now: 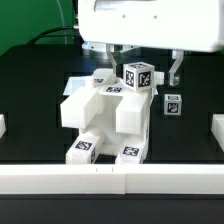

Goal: Assemble chair

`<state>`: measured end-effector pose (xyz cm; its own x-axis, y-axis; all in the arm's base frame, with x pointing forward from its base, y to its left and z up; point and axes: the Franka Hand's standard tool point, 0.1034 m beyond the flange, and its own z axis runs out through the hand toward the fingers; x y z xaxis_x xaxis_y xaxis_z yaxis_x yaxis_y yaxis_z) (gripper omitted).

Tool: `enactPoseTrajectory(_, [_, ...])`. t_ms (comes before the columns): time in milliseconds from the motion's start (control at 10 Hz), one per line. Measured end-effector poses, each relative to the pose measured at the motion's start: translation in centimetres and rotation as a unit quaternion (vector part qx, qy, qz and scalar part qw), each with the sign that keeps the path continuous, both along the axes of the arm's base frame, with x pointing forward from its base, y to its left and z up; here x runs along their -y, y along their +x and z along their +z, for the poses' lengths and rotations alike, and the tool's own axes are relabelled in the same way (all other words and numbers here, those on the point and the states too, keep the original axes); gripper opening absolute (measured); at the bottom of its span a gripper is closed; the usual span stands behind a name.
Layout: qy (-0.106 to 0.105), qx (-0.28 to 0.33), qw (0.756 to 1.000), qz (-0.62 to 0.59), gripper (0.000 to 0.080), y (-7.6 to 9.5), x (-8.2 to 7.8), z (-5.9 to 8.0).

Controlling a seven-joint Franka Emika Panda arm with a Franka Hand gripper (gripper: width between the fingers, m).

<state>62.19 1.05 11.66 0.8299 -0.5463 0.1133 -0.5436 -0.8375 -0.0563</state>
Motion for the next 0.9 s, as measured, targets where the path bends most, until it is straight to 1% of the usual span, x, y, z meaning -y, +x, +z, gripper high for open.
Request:
enactPoseTrajectory(200, [-0.012,0.000,0.996,0.089,0.0649,0.03,0.21,0.04])
enactPoseTrajectory(400, [-0.023,-0.002,0.986,0.165,0.0649,0.02,0.31,0.03])
enactPoseTrajectory(600, [-0.030,-0.003,0.976,0.216,0.0649,0.02,0.20,0.03])
enactPoseTrajectory(800, [-0.041,-0.006,0.960,0.277,0.0649,0.02,0.29,0.02])
enactPoseTrajectory(900, [-0.047,-0.007,0.947,0.316,0.0649,0.01,0.40,0.01])
